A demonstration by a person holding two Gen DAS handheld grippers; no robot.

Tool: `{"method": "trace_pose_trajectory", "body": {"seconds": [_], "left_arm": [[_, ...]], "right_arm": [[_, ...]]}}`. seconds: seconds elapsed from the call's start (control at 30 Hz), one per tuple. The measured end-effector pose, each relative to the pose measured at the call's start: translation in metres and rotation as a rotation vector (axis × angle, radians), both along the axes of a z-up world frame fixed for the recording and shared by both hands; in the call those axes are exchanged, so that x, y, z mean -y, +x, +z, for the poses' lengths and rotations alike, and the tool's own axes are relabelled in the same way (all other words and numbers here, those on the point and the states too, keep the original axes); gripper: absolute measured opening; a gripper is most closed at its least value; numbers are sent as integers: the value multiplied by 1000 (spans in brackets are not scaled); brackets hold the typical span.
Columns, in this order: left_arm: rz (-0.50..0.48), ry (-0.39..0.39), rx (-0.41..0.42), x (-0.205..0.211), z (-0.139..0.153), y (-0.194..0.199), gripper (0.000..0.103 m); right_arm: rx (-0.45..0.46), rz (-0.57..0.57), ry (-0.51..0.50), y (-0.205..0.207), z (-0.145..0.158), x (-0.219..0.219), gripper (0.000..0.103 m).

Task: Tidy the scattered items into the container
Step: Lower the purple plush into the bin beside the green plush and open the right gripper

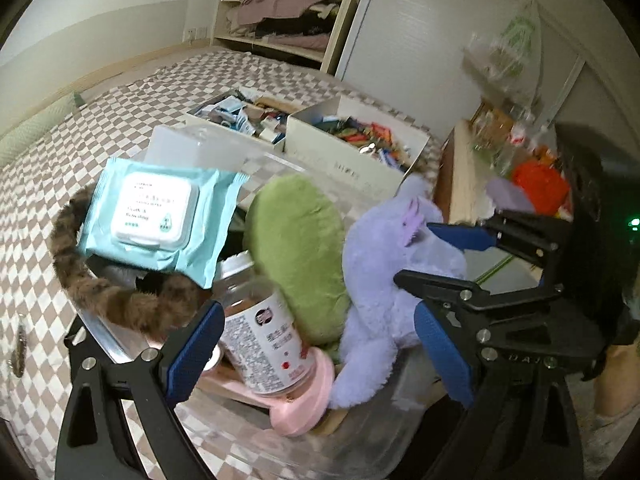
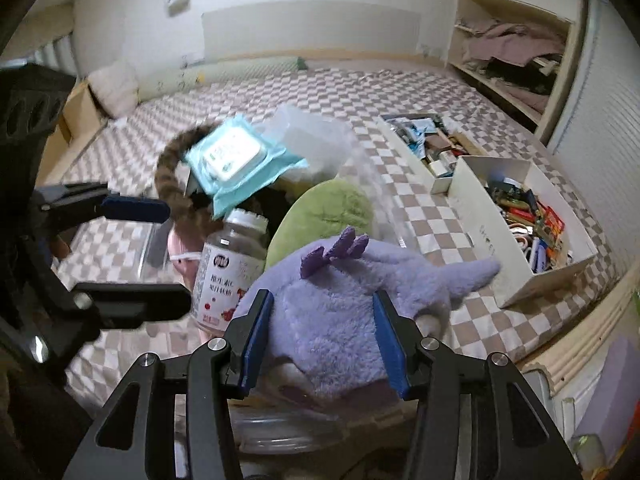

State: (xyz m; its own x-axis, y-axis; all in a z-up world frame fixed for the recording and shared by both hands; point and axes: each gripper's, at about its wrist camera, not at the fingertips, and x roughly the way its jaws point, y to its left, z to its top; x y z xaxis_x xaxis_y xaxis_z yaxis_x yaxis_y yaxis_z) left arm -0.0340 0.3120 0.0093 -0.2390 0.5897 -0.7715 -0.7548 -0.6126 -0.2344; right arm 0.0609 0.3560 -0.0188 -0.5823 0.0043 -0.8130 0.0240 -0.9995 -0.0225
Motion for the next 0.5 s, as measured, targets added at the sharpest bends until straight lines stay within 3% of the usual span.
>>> {"method": "trace_pose_trajectory", "body": {"seconds": [0.23,0.4,0.5], "left_arm": [[13,-40,-15,10,-15,-2,95],[40,-53,-15,21,-19,-5,95],[45,-67,-6,25,-23,-3,95]], "right_arm": [[18,12,32,-8,-16,16,52],[10,13,25,-6,-14,15,52],[-26,2,20,-3,-3,16,58]]}}
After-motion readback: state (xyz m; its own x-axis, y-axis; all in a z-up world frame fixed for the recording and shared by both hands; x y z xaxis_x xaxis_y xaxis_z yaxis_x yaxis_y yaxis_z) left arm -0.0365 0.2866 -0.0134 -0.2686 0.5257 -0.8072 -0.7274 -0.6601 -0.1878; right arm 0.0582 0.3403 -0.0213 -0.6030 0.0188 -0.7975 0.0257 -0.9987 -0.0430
